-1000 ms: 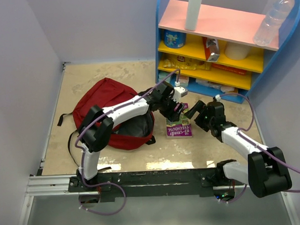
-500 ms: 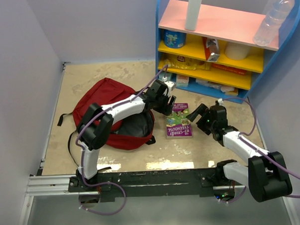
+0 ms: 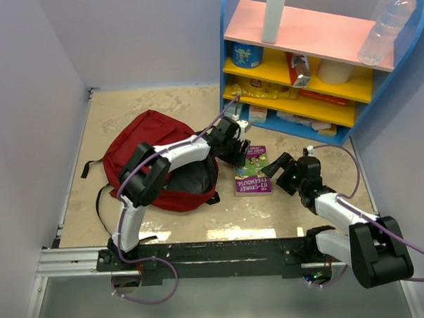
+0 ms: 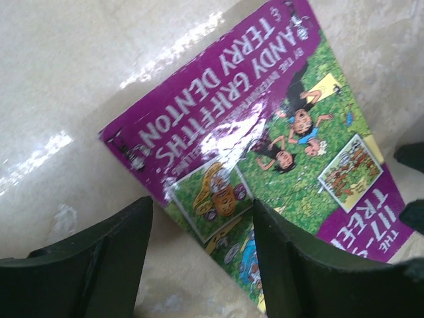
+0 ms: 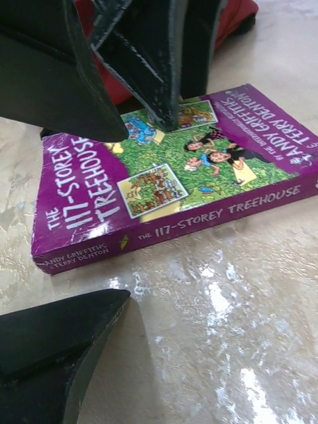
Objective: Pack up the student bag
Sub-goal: Pick up the book from the center of the board.
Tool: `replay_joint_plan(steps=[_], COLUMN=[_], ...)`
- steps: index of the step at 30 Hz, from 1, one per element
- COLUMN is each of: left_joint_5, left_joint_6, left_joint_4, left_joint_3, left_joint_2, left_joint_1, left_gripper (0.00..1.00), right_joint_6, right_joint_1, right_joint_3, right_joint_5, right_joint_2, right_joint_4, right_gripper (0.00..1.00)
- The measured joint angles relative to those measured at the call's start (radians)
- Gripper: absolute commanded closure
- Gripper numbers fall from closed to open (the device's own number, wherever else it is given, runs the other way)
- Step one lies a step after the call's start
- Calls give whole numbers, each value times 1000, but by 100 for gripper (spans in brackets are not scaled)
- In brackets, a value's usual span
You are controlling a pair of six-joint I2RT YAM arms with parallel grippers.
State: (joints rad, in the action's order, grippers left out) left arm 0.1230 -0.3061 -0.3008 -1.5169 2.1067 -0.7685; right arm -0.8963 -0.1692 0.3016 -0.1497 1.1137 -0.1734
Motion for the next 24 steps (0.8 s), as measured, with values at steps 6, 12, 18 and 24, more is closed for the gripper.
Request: replay_joint_plan(steps=[6,12,18,24], left_joint_5=[61,95,94,74], left_joint_6=[-13,-25,-25,-24], left_joint_4=[10,39,50,55], left_joint_3=[-52,-65,-73,-77], left_joint_2=[47,67,72,72], left_joint_1=[-7,-17,-17,-16], left_gripper=[41,53,57,58], right_joint_6=[-5,-29,-50,-103], right_joint_1=[0,6,12,13], right_joint_3=[-53,-68,-69,-72], right_joint_5=[-51,-123,-166,-232], right_joint_2=[-26,29,36,-30], right_joint_4=[-71,-175,-188,-185], right_gripper=[6,7,11,12])
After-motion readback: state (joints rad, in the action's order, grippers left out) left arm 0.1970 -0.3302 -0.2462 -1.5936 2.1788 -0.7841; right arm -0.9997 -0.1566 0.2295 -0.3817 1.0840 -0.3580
